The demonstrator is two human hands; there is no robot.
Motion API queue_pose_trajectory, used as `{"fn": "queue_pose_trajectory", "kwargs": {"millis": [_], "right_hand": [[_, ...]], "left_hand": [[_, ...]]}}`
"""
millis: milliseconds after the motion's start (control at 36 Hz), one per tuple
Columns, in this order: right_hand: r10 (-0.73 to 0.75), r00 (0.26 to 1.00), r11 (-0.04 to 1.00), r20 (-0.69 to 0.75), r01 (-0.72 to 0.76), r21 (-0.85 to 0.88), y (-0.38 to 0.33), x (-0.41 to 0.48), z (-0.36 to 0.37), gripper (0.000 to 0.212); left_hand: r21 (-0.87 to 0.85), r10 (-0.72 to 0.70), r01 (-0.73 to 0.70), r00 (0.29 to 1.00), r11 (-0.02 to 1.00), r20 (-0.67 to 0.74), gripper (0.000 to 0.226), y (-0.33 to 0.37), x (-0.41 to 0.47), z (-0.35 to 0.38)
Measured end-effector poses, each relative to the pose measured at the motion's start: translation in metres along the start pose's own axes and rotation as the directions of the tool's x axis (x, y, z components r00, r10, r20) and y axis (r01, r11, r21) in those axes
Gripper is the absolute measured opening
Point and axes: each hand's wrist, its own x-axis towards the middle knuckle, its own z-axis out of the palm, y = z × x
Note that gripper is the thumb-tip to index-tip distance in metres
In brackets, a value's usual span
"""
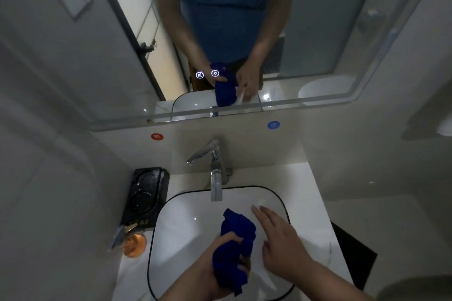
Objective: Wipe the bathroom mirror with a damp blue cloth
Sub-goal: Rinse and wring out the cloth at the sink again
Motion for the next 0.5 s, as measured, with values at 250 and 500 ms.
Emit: {"fn": "queue_pose_trajectory", "kwargs": {"millis": [250, 500], "right_hand": [[-0.304, 0.930, 0.936, 0.205, 0.332, -0.118, -0.012, 0.044, -0.012, 0.107], [-0.159, 0.864, 0.975, 0.478, 0.215, -0.063, -0.051, 0.070, -0.037, 0.039]], "left_hand": [[0.674, -0.151, 0.262, 0.964, 0.691, -0.219, 0.064, 0.060, -0.046, -0.027], [0.975, 0.210, 0.220, 0.953, 0.024, -0.220, 0.048, 0.063, -0.035, -0.028]]}}
